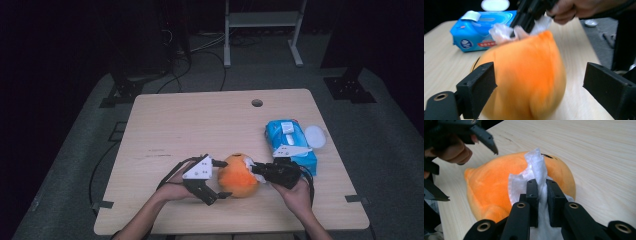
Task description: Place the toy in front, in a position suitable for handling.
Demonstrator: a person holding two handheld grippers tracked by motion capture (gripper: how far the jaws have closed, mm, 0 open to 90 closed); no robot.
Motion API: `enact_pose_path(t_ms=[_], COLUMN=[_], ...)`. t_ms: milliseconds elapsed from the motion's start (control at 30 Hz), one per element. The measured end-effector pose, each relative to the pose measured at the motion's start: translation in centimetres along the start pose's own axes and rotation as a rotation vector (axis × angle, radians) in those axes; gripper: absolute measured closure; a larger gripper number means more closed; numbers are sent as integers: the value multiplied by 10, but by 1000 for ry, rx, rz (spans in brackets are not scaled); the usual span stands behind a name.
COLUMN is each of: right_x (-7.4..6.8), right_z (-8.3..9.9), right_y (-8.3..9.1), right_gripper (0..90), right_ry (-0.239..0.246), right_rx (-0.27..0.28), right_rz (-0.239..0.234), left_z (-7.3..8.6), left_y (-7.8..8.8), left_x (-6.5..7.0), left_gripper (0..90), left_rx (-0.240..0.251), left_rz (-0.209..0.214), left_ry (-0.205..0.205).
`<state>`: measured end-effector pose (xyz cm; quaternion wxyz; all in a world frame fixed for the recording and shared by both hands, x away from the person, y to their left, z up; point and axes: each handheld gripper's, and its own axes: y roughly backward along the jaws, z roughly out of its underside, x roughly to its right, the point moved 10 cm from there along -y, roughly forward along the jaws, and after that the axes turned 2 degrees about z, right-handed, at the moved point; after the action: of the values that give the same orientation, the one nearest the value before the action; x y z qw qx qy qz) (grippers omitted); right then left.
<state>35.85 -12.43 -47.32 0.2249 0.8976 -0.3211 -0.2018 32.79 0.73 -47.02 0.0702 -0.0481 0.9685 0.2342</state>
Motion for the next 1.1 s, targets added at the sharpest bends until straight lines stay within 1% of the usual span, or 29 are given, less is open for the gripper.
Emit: enact_pose_path(t_ms=[67, 100, 133, 233, 267, 333, 367, 433, 467, 500, 533, 567, 600, 633, 667, 700, 733, 767, 800, 833, 867, 933, 967, 1000, 1033, 1100], right_x=[3, 5, 7, 13, 14, 16, 16, 16, 16, 16, 17, 17, 18, 18, 17, 16, 15, 13, 11, 9, 7, 8, 9, 10, 12, 14], right_z=[0, -1, -1, -1, 0, 1, 1, 3, 3, 3, 3, 2, 0, -3, -7, -11, -16, -22, -27, -30, -32, -28, -25, -21, -17, -12], right_y=[0, 0, 0, -1, 0, 0, 0, -1, -1, -1, -1, 0, 2, 5, 7, 10, 14, 17, 19, 19, 18, 11, 7, 3, -1, -4], right_gripper=[804, 804, 804, 803, 803, 804, 804, 804, 804, 805, 807, 809, 811, 811, 812, 812, 813, 812, 812, 812, 812, 812, 812, 812, 812, 811], right_ry=[-8, -14, -21, -39, -42, -49, -54, -54, -53, -56, -65, -82, -90, -103, -109, -115, -129, -139, -141, -140, -138, -122, -122, -121, -118, -123], right_rx=[1, 3, 3, 7, 8, 8, 9, 4, 2, 3, 4, 13, 24, 37, 48, 62, 82, 99, 106, 107, 101, 72, 61, 49, 41, 42], right_rz=[4, 6, 8, 12, 14, 12, 8, 6, 9, 9, 9, 1, -6, -15, -26, -40, -60, -79, -95, -110, -120, -100, -94, -86, -76, -68], left_z=[8, 11, 13, 17, 19, 22, 23, 22, 21, 18, 14, 11, 6, 0, -7, -15, -21, -26, -30, -31, -28, -18, -13, -7, 0, 5], left_y=[-2, -5, -7, -16, -19, -25, -30, -35, -36, -36, -34, -32, -29, -26, -22, -18, -14, -10, -7, -3, -2, -4, -5, -7, -10, -11], left_x=[0, -1, -3, -12, -15, -21, -21, -20, -18, -18, -19, -19, -20, -20, -20, -20, -20, -20, -19, -18, -19, -20, -20, -19, -19, -20], left_gripper=[97, 96, 88, 84, 76, 64, 48, 51, 78, 151, 242, 319, 355, 383, 393, 394, 395, 394, 393, 393, 393, 393, 393, 393, 394, 396], left_rx=[-12, -17, -21, -38, -42, -50, -48, -46, -46, -40, -27, -15, 1, 28, 55, 76, 74, 65, 68, 60, 41, -3, -16, -22, -35, -3], left_rz=[-21, -40, -47, -83, -86, -91, -83, -75, -70, -77, -83, -80, -72, -60, -49, -44, -40, -18, 4, 17, 13, -3, -2, -1, -3, 1], left_ry=[-32, -50, -67, -103, -96, -108, -111, -126, -131, -134, -119, -97, -62, -19, 22, 51, 87, 136, 184, 224, 240, 244, 259, 283, 291, 324])
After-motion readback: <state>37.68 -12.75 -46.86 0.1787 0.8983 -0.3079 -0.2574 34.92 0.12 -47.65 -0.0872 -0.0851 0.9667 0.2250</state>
